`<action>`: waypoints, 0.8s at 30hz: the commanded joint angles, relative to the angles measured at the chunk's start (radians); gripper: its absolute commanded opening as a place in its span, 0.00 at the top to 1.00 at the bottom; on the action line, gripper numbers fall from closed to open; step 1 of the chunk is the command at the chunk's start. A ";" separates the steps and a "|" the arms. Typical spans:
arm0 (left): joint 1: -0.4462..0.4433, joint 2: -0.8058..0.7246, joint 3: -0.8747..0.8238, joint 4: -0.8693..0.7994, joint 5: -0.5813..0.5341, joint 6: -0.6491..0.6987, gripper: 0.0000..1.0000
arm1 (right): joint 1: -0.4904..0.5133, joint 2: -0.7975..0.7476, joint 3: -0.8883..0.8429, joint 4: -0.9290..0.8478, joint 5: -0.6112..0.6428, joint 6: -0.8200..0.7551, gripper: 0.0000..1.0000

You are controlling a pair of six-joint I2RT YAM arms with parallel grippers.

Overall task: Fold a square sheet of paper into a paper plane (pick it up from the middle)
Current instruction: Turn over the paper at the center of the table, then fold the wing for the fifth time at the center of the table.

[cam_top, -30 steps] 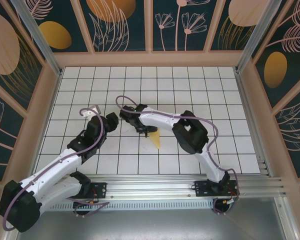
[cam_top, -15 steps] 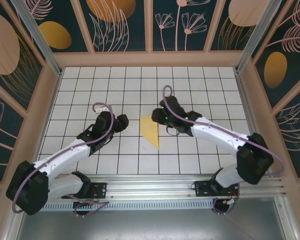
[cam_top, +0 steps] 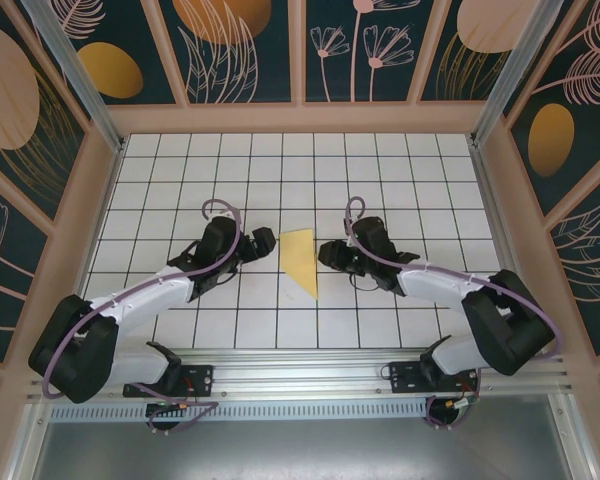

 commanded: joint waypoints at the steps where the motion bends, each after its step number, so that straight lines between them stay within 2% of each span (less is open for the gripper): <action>1: 0.007 -0.028 -0.008 0.046 -0.045 -0.031 0.02 | -0.003 0.039 -0.003 0.105 -0.099 -0.009 0.67; 6: 0.013 -0.113 -0.088 0.110 -0.107 -0.100 0.01 | -0.005 0.074 0.004 0.114 -0.117 -0.014 0.68; 14: 0.020 -0.133 -0.162 0.228 -0.099 -0.153 0.01 | -0.022 0.088 -0.001 0.126 -0.148 -0.002 0.78; 16: 0.021 -0.123 -0.158 0.234 -0.077 -0.146 0.01 | -0.025 0.092 -0.007 0.141 -0.163 0.009 0.82; 18: 0.022 -0.105 -0.139 0.235 -0.009 -0.110 0.02 | -0.024 0.106 -0.004 0.144 -0.173 0.018 0.86; 24: 0.022 -0.024 -0.084 0.206 0.094 -0.080 0.01 | -0.023 0.162 0.016 0.162 -0.211 0.042 0.91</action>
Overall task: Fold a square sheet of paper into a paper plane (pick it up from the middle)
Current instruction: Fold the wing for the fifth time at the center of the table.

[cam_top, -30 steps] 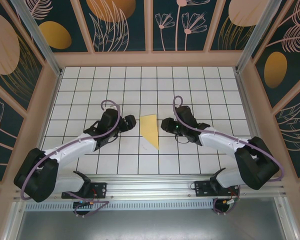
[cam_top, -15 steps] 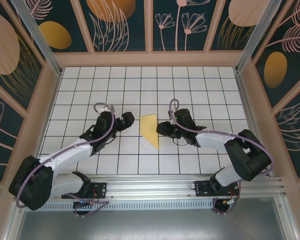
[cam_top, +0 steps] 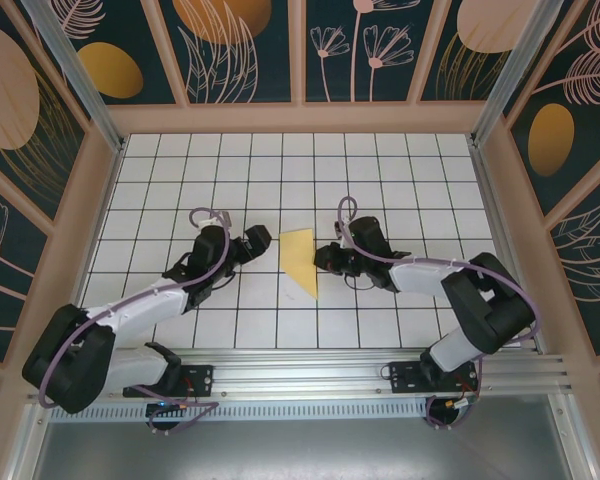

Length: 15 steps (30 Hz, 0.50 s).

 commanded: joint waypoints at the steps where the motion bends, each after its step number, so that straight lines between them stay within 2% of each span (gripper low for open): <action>1: 0.004 0.027 0.034 0.021 0.078 0.027 0.02 | -0.003 0.037 0.017 0.043 -0.042 0.019 0.92; 4: 0.005 0.051 0.043 0.018 0.108 0.036 0.01 | -0.003 0.052 0.017 0.078 -0.050 0.034 0.91; 15: 0.004 0.163 0.087 0.026 0.225 0.033 0.02 | -0.015 0.138 0.054 0.032 -0.041 0.020 0.91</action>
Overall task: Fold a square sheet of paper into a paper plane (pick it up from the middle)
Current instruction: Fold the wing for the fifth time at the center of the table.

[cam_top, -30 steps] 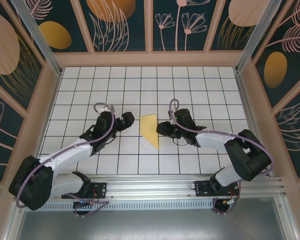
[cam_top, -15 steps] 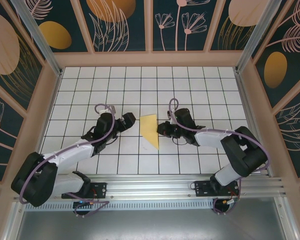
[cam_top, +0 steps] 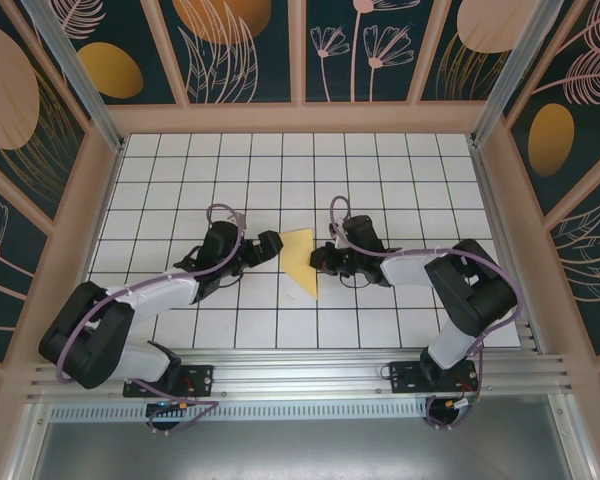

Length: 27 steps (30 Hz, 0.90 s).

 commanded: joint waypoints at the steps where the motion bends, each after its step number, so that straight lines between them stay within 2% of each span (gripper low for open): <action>1: 0.005 0.033 0.039 0.029 0.069 0.018 0.02 | -0.016 0.028 -0.001 0.017 0.002 -0.003 0.91; 13: 0.004 0.152 0.108 0.031 0.188 -0.002 0.15 | -0.047 0.107 -0.106 0.197 -0.049 0.050 0.91; 22: 0.002 0.245 0.145 0.024 0.249 -0.066 0.25 | -0.048 0.126 -0.102 0.164 -0.027 0.045 0.91; 27: 0.001 0.286 0.176 -0.020 0.244 -0.079 0.26 | -0.048 0.127 -0.099 0.140 -0.012 0.044 0.91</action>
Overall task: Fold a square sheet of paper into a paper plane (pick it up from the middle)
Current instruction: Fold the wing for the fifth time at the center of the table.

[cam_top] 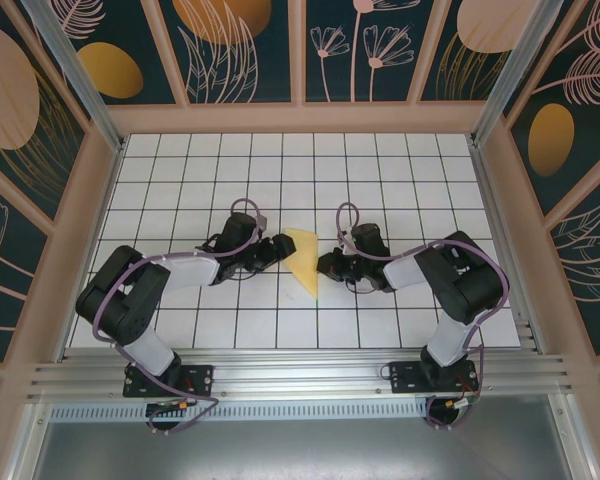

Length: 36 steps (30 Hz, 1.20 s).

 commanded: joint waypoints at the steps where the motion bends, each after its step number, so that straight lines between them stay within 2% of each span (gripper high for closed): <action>1: 0.001 0.025 0.032 -0.014 0.027 -0.031 0.26 | 0.006 0.040 -0.010 -0.035 0.040 -0.008 0.91; 8: -0.008 0.086 0.061 0.004 0.095 -0.035 0.38 | 0.007 0.048 -0.005 -0.054 0.056 -0.008 0.91; 13: -0.015 0.117 0.073 0.030 0.137 -0.044 0.50 | 0.006 0.052 0.002 -0.063 0.062 -0.010 0.91; 21: -0.018 0.147 0.083 0.031 0.152 -0.081 0.84 | 0.007 0.016 0.013 -0.072 0.092 -0.023 0.88; 23: -0.016 0.143 0.080 0.032 0.146 -0.095 0.91 | 0.009 -0.004 0.025 -0.090 0.109 -0.036 0.87; 25: -0.019 0.136 0.075 0.032 0.135 -0.112 0.93 | 0.018 -0.030 0.042 -0.125 0.141 -0.056 0.86; 29: -0.024 0.108 0.055 0.032 0.088 -0.150 0.97 | 0.062 -0.119 0.064 -0.214 0.265 -0.105 0.80; 32: -0.026 0.093 0.040 0.037 0.066 -0.179 0.97 | 0.117 -0.209 0.050 -0.265 0.415 -0.129 0.74; 36: -0.029 0.083 0.041 0.040 0.057 -0.197 0.97 | 0.214 -0.336 -0.032 -0.231 0.618 -0.181 0.67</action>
